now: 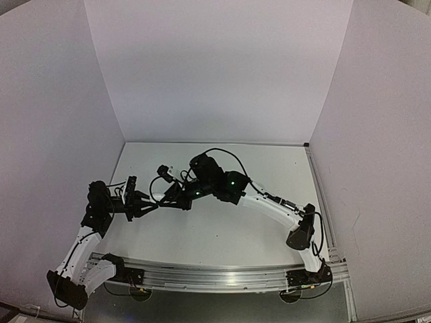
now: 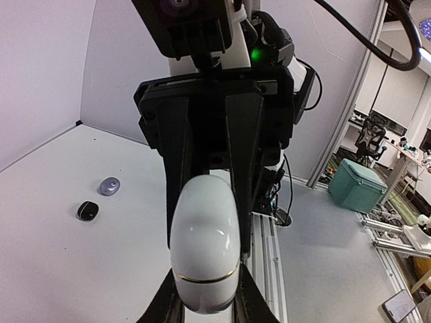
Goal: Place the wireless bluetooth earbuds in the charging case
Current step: Pass from the left arm to the right, then place the charging case with the earbuds at the center of the board.
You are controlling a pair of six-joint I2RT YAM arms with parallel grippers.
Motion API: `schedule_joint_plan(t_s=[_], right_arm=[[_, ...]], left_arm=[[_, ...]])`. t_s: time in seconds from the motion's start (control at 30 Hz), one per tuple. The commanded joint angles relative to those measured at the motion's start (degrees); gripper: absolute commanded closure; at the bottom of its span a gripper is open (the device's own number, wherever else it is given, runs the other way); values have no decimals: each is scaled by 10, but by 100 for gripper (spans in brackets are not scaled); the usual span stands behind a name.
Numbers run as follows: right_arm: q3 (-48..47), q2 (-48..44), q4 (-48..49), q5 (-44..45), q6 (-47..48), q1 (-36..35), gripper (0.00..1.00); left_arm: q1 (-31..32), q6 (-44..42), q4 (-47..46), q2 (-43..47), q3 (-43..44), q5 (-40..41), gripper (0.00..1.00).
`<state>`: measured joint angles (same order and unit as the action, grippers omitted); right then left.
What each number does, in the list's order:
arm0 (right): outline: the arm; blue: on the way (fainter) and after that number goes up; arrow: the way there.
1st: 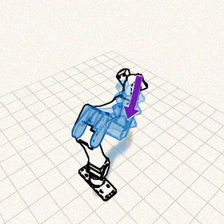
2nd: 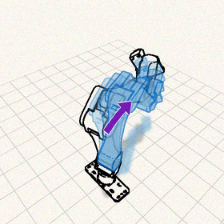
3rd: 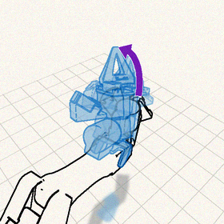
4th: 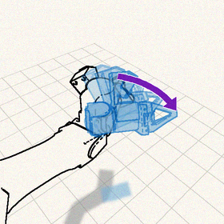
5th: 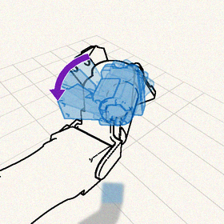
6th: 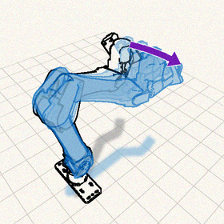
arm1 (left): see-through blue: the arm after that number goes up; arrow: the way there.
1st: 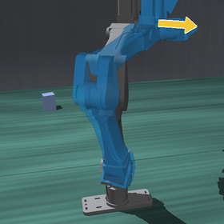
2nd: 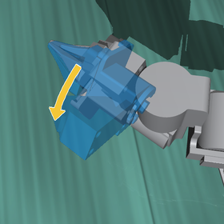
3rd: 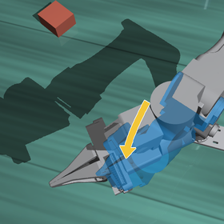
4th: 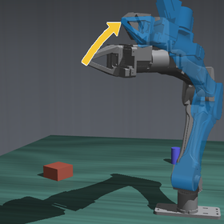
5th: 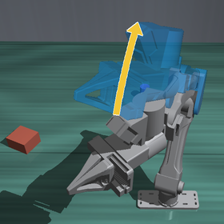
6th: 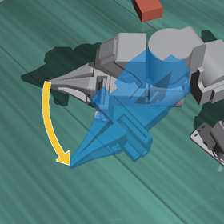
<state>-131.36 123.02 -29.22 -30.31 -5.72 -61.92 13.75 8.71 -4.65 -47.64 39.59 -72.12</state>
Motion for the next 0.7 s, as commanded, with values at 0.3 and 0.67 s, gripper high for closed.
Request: schedule_joint_plan(t_s=[0.3,0.67], right_arm=[[241,-111,20,-62,-87,150,100],[128,109,-193,-111,-70,267,100]], left_arm=[[5,-82,144,47,10,247,0],[4,-70,149,49,3,252,0]])
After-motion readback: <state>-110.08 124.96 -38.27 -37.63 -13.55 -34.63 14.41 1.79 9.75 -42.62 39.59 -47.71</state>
